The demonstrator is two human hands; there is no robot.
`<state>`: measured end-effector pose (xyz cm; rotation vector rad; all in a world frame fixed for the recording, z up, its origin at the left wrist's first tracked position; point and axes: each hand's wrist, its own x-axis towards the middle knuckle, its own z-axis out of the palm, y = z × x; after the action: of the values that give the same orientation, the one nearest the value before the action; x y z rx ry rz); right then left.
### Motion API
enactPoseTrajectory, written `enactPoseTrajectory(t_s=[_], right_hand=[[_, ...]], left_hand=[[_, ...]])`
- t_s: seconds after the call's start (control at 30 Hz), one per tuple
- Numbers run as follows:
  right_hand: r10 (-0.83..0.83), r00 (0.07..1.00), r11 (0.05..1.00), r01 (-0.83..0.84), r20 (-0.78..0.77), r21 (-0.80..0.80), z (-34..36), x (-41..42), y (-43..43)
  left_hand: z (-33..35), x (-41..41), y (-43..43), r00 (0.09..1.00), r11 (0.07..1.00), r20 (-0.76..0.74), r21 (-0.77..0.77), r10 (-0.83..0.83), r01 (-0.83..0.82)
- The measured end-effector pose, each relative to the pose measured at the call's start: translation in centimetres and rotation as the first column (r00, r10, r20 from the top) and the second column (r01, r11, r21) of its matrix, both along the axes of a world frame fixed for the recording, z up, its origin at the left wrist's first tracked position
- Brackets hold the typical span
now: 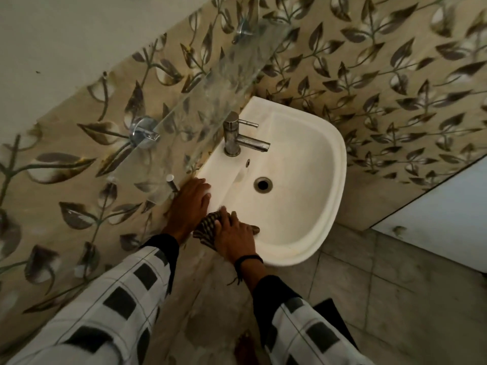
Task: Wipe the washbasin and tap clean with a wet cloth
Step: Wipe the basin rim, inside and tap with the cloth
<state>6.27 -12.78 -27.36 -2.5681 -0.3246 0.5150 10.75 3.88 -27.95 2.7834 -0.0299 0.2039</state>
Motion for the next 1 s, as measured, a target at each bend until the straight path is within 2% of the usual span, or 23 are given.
enactPoseTrajectory(t_s=[0.1, 0.23, 0.4, 0.53, 0.63, 0.7, 0.83, 0.9, 1.0], right_hand=[[0.046, 0.999, 0.998, -0.046, -0.007, 0.031, -0.3, 0.3, -1.3], [-0.001, 0.998, 1.0, 0.001, -0.058, 0.009, -0.9, 0.8, -1.1], [0.047, 0.999, 0.998, -0.047, -0.001, 0.031, -1.4, 0.7, -1.6], [0.16, 0.98, 0.984, -0.149, 0.117, -0.096, -2.3, 0.0, -6.0], [0.131, 0.98, 0.982, -0.108, 0.152, -0.156, -2.3, -1.2, -7.4], [0.072, 0.983, 0.99, -0.051, 0.17, -0.129, -2.0, -2.0, -7.2], [0.201, 0.949, 0.967, -0.152, 0.244, -0.204, -2.1, -2.9, -9.6], [0.145, 0.964, 0.976, -0.103, 0.222, -0.19, -1.7, -2.5, -10.5], [0.161, 0.973, 0.962, -0.118, 0.165, -0.245, -1.4, -2.2, -9.9]], left_hand=[[-0.1, 0.0, 0.1, 1.0, 1.0, 0.015, -0.014, -0.002, 0.002], [-0.4, 0.1, 0.2, 1.0, 1.0, 0.018, -0.019, -0.001, 0.001], [-0.4, 0.0, 0.4, 1.0, 1.0, 0.015, 0.018, -0.011, 0.011], [-0.7, 0.1, 0.4, 0.999, 0.994, 0.027, 0.105, -0.023, 0.02], [-0.5, 0.2, -0.3, 1.0, 0.989, 0.031, 0.149, -0.001, -0.004], [-0.4, 0.2, -1.1, 1.0, 0.991, 0.021, 0.13, 0.021, -0.024], [-1.1, -0.3, -2.0, 0.99, 0.99, -0.036, 0.018, 0.139, -0.139], [-1.3, -0.5, -2.0, 0.99, 0.99, -0.014, 0.006, 0.142, -0.142], [-1.6, -0.2, -2.1, 0.989, 0.989, 0.016, 0.022, 0.146, -0.146]])
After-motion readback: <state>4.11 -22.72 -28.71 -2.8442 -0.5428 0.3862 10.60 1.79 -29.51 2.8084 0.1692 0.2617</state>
